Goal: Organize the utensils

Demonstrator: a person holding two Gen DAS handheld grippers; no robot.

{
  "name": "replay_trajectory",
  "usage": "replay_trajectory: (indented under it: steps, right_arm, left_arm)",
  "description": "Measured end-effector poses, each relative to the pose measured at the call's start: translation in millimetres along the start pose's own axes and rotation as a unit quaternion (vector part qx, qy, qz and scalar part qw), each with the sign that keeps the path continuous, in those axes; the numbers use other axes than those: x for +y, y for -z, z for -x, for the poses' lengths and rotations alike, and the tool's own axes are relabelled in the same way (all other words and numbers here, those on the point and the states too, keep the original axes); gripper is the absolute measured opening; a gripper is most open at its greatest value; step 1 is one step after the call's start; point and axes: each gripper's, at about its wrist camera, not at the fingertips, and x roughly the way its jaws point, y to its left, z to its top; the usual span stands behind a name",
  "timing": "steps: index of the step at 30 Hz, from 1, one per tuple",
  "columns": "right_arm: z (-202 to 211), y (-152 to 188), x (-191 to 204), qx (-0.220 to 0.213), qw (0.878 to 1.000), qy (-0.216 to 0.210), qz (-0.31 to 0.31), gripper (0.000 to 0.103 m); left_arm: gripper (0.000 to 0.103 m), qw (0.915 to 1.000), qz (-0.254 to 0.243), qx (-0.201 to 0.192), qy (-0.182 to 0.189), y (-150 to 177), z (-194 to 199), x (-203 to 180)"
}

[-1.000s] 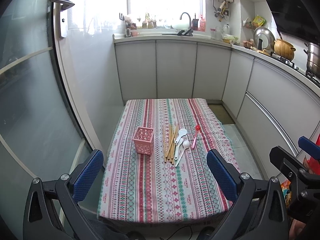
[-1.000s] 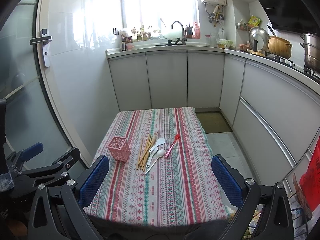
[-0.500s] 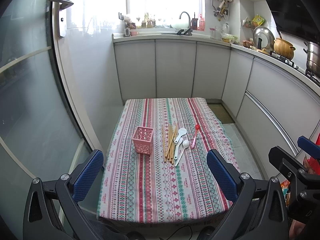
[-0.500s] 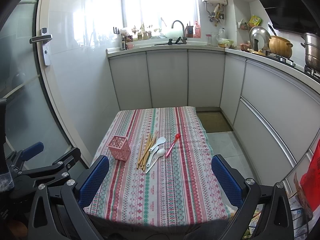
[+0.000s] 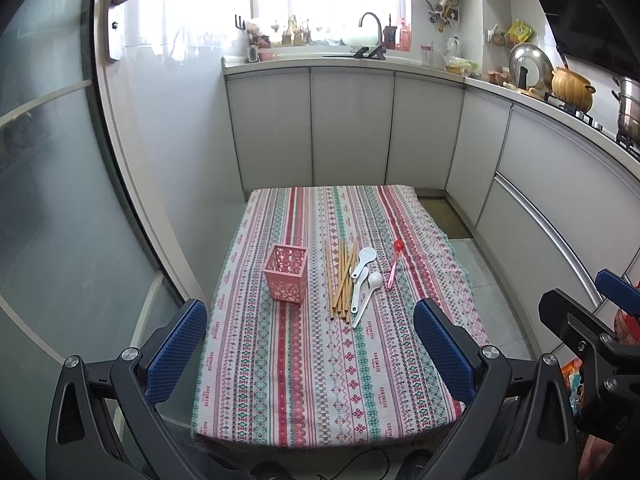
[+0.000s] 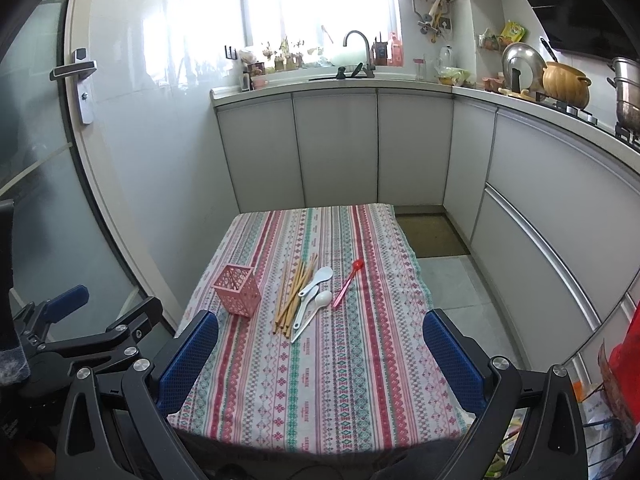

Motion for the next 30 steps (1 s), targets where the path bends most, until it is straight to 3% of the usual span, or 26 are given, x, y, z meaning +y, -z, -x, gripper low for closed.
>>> replay_trajectory:
  steps: [9,14,18,30]
  right_arm:
    - [-57.3,-1.4,-10.2,0.031,0.999,0.002,-0.010,0.103]
    - [-102.8,-10.0,-35.2,0.048,0.998,-0.001,-0.043,0.103]
    - [-163.0,-15.2,-62.6,0.100,0.990,-0.035,-0.090,0.103]
    - [-323.9,-35.6,-110.7,0.182,0.965,-0.061,-0.176,0.103]
  left_arm:
    - [0.103,0.9994,0.001,0.035,-0.001,1.2,-53.6,8.4]
    - [0.103,0.9966,0.037,0.072,0.014,-7.0,-105.7,36.4]
    - [0.103,0.9933,0.064,0.092,0.027,-14.8,-145.8,49.7]
    - [0.090,0.9817,0.052,0.158,0.093,-43.4,-262.6,6.1]
